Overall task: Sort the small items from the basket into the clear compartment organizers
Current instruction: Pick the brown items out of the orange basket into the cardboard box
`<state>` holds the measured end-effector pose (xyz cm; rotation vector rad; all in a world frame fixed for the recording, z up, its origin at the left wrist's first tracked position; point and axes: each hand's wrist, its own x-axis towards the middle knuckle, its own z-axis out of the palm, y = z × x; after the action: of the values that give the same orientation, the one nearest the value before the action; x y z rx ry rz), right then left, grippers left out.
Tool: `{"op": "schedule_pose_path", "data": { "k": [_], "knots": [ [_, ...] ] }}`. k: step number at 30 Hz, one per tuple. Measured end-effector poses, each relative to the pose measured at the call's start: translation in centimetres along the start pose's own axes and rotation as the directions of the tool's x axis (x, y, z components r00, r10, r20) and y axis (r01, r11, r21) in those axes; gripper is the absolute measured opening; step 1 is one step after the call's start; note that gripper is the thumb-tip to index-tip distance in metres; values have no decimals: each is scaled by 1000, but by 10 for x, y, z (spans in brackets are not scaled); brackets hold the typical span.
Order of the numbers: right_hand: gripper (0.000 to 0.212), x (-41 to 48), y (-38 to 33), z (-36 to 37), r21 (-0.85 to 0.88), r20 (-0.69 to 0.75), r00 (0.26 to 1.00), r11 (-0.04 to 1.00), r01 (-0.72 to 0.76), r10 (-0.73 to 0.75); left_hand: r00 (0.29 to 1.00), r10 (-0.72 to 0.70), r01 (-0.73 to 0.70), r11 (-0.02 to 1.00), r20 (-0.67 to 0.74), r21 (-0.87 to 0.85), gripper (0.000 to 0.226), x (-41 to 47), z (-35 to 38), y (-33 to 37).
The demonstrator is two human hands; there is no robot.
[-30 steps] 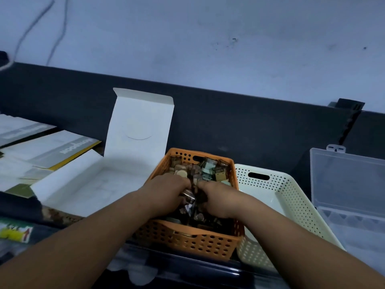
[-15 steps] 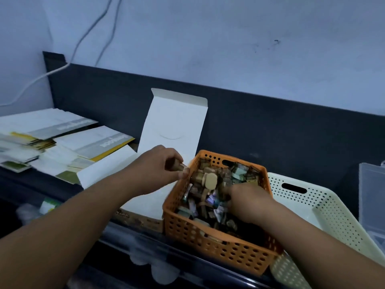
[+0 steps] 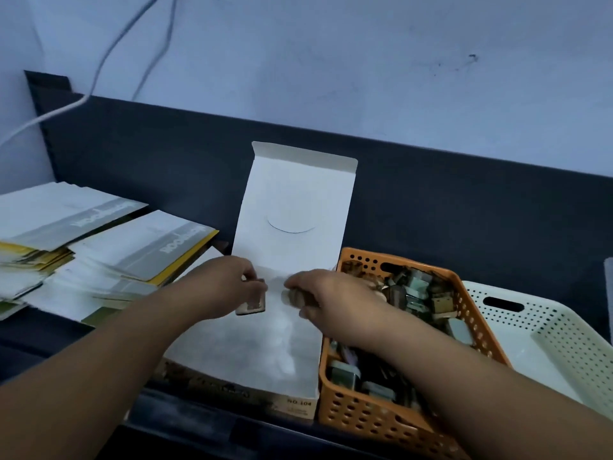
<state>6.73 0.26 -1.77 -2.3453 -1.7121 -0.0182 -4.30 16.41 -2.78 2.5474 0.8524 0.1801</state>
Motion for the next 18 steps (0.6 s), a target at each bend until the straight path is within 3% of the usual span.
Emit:
{"op": "schedule_pose_path", "data": {
  "k": [3,5,7,11,15,18],
  "knots": [
    [46,-5,8,-6,53,-5,999,998,-46,47,998,11,-15,997,57,75,35,8,10,-4],
    [44,-17,22,-22,137,-67,991,985,-109,119,998,39,-43,994,42,98,48,10,13,0],
    [40,-37,40,-37,106,-83,974,974,-202,211,995,102,-101,986,-6,135,51,11,13,11],
    [38,-71,70,-44,-26,58,935,936,-350,351,964,264,-263,964,-38,32,46,11,15,50],
    [48,-85,80,-30,-32,284,873,914,-405,397,912,407,-401,910,43,-104,44,8,28,91],
    [54,-87,82,-20,24,330,867,915,-403,374,882,456,-451,890,120,-63,45,12,42,117]
  ]
}}
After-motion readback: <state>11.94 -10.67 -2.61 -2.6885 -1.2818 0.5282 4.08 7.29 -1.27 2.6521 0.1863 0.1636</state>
